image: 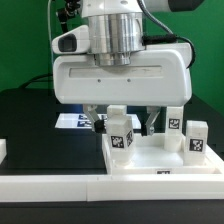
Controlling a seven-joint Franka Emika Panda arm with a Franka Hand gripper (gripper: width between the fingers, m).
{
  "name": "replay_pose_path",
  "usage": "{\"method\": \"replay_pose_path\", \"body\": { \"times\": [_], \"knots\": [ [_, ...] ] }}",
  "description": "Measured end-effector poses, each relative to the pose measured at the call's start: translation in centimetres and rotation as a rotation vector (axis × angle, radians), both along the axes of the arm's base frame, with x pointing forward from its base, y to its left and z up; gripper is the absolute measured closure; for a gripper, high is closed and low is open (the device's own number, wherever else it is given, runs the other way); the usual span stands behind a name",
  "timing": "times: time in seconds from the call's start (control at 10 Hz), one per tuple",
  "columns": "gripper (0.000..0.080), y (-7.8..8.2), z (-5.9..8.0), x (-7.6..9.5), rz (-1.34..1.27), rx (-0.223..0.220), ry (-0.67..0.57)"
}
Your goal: Assemble square table
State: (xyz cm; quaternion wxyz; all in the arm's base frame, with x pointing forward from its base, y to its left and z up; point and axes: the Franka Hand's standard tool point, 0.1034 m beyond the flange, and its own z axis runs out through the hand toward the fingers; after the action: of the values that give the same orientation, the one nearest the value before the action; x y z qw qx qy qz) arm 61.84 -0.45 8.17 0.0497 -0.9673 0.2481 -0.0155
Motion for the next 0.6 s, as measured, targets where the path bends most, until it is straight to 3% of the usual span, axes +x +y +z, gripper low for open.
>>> {"method": "replay_pose_path", "body": {
  "times": [0.1, 0.2, 0.3, 0.4, 0.6],
  "knots": [
    [0.0181, -0.03, -0.05, -0.02, -0.014, 0.0, 0.002],
    [0.0364, -0.05, -0.07, -0.03, -0.023, 0.001, 0.003],
    [0.0364, -0.04, -0.07, -0.03, -0.106, 0.005, 0.01],
    [0.0512, -0.04, -0.09, -0.04, -0.189, 0.01, 0.018],
    [0.0511, -0.06, -0.12, -0.05, -0.305, 0.016, 0.029]
  ]
}}
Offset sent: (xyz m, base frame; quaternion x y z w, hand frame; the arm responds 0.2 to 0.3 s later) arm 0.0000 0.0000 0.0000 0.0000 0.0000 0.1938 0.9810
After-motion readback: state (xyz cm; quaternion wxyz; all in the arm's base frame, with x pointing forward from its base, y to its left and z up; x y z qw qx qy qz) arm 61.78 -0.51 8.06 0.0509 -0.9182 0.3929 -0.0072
